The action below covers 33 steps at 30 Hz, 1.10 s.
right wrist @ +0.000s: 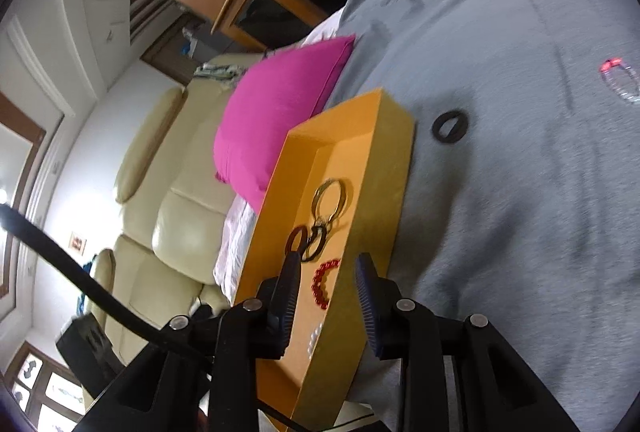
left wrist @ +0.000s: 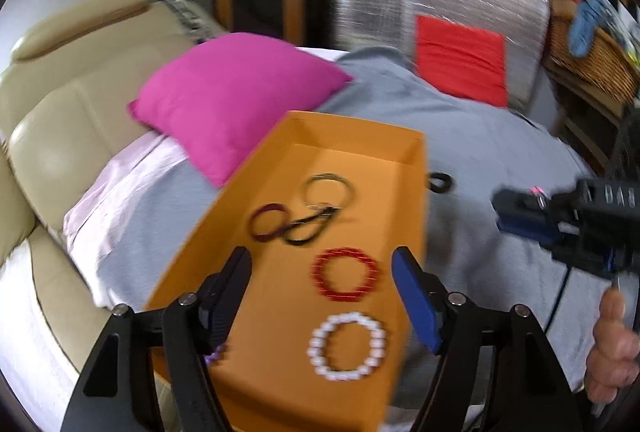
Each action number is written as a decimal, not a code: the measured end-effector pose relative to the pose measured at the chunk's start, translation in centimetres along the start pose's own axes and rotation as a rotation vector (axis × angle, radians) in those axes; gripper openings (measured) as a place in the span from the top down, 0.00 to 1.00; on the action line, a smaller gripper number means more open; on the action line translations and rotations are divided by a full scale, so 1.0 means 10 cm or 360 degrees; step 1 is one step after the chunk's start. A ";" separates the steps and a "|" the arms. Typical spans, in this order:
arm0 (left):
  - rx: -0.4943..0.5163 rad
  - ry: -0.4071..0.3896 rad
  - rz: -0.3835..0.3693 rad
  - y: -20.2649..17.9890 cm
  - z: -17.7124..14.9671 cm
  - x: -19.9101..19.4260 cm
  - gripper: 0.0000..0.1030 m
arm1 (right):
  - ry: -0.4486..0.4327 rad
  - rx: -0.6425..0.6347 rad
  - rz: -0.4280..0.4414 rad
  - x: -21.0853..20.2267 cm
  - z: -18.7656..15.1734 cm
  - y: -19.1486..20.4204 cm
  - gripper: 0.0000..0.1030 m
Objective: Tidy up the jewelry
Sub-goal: 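Move both tools back toward the pink bracelet and black hair tie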
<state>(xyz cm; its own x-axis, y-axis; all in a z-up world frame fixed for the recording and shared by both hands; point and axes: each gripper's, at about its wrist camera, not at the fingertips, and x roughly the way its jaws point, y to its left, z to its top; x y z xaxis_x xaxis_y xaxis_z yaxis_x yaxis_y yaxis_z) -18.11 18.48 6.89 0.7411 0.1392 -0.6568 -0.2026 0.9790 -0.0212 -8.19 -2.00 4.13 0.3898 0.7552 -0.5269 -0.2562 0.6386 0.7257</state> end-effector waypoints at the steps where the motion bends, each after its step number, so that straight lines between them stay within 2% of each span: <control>1: 0.0035 0.0004 -0.0007 -0.10 0.01 0.00 0.28 | -0.0022 0.0020 0.0001 -0.06 0.04 -0.03 0.69; 5: 0.0143 0.0017 -0.0015 -0.43 0.06 0.01 0.28 | -0.0106 0.0094 -0.0022 -0.34 0.19 -0.19 0.69; 12: 0.0237 0.0056 -0.0064 -0.90 0.19 0.04 0.28 | -0.0275 0.0258 -0.0097 -0.88 0.39 -0.61 0.69; 18: 0.0280 0.0078 -0.0112 -1.29 0.30 0.14 0.28 | -0.0384 0.0427 -0.0151 -1.39 0.50 -1.06 0.69; 22: 0.0309 0.0124 -0.0158 -1.53 0.25 0.28 0.28 | -0.0439 0.0538 -0.0192 -1.68 0.52 -1.36 0.69; 28: 0.0289 0.0259 -0.0186 -1.70 0.14 0.57 0.28 | -0.0459 0.0642 -0.0229 -1.89 0.54 -1.62 0.69; 33: 0.0259 0.0296 -0.0188 -1.75 0.14 0.79 0.28 | -0.0428 0.0652 -0.0296 -1.81 0.61 -1.73 0.69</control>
<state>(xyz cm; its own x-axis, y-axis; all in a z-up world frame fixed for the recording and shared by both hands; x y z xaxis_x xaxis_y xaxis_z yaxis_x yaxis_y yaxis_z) -7.80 2.64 3.13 0.6204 0.0074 -0.7843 -0.0050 1.0000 0.0056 -5.42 -27.64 3.77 0.6231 0.5354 -0.5701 0.1849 0.6074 0.7726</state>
